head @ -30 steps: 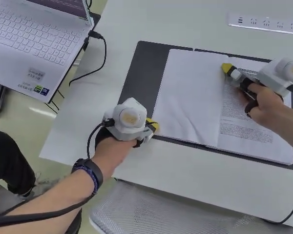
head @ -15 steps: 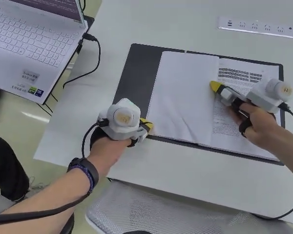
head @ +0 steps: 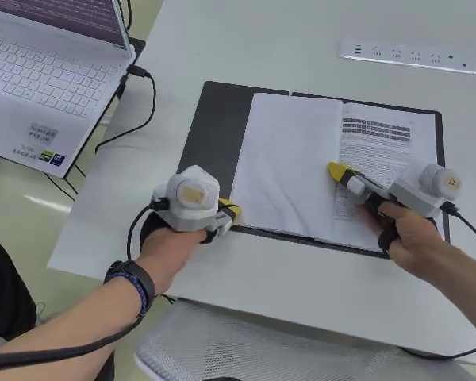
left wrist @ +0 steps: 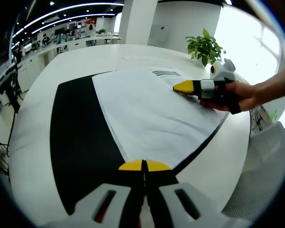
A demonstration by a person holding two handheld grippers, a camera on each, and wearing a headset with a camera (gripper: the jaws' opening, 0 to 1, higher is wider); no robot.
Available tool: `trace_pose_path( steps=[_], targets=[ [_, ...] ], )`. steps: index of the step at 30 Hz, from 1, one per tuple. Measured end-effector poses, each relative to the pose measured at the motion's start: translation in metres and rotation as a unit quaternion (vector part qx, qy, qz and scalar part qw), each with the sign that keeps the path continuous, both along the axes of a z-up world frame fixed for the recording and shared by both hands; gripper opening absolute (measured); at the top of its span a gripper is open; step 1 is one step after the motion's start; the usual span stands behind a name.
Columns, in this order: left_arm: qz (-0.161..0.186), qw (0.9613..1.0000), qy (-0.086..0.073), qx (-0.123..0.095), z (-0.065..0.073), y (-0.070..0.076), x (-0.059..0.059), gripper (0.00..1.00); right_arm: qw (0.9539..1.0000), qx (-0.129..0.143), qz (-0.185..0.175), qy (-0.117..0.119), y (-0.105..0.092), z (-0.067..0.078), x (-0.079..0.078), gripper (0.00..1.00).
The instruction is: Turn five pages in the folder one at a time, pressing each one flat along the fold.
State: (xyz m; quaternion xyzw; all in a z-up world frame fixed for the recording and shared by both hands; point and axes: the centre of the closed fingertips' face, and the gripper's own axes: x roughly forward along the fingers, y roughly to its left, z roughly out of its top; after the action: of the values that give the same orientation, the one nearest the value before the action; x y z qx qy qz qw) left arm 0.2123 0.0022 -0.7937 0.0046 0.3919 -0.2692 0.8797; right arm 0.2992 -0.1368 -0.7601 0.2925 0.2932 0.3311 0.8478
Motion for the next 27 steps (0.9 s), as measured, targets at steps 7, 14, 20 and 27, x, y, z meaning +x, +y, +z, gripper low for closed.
trace_pose_path(
  steps=[7,14,20,27],
  targets=[
    [0.000,1.0000,-0.002,0.000,0.001,-0.001,0.000,0.00,1.0000,0.007,-0.004,0.004,-0.001,-0.002,-0.021,0.00],
    [-0.002,1.0000,-0.003,0.000,0.001,-0.001,-0.001,0.00,1.0000,0.004,0.005,0.004,0.000,-0.003,-0.036,0.00],
    [-0.002,1.0000,-0.003,0.000,0.001,-0.001,-0.001,0.00,0.9999,-0.001,0.014,0.004,-0.001,-0.004,-0.047,0.00],
    [-0.003,1.0000,-0.003,-0.001,0.001,-0.001,-0.001,0.00,0.9995,-0.006,0.031,0.003,-0.003,-0.008,-0.061,0.00]
  ],
)
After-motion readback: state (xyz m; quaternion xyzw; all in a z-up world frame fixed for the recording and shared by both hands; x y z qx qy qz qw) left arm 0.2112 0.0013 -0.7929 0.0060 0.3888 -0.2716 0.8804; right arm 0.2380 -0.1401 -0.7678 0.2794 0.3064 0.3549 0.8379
